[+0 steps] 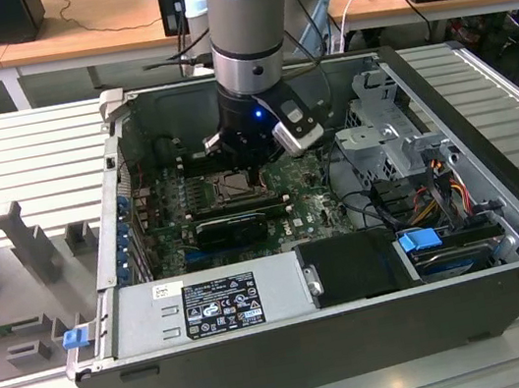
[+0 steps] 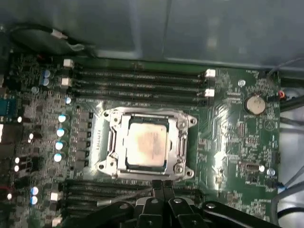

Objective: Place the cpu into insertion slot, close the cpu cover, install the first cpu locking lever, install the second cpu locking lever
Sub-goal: 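Install the second cpu locking lever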

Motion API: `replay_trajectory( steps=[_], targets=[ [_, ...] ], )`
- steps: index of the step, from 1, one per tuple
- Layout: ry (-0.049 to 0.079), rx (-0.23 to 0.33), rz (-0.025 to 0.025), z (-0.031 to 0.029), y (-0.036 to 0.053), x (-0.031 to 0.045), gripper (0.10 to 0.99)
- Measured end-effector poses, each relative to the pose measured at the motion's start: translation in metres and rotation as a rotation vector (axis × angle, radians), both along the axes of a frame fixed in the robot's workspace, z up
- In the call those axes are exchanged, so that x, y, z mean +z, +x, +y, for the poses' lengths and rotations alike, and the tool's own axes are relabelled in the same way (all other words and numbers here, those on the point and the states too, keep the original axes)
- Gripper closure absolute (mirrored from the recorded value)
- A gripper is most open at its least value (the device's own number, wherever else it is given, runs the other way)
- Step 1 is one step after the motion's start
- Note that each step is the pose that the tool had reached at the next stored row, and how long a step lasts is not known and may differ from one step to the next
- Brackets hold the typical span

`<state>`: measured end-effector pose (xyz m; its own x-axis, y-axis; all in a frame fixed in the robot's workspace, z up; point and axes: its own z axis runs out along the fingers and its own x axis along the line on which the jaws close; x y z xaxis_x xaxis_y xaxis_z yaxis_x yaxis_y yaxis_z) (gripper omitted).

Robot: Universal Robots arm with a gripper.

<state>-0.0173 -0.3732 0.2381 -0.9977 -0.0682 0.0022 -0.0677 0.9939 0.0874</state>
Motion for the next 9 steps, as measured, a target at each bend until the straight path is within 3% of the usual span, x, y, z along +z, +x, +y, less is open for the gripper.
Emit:
replay_trajectory(
  steps=[1,2,5,9],
  targets=[
    [0.014,0.000,-0.0001,-0.0061,-0.0048,-0.0011,0.980],
    [0.030,0.000,0.0000,-0.0067,-0.0100,-0.0014,0.980],
    [0.056,0.000,0.0000,-0.0074,-0.0174,-0.0021,0.980],
    [0.060,0.000,-0.0001,-0.0079,-0.0330,-0.0101,0.980]
  ],
)
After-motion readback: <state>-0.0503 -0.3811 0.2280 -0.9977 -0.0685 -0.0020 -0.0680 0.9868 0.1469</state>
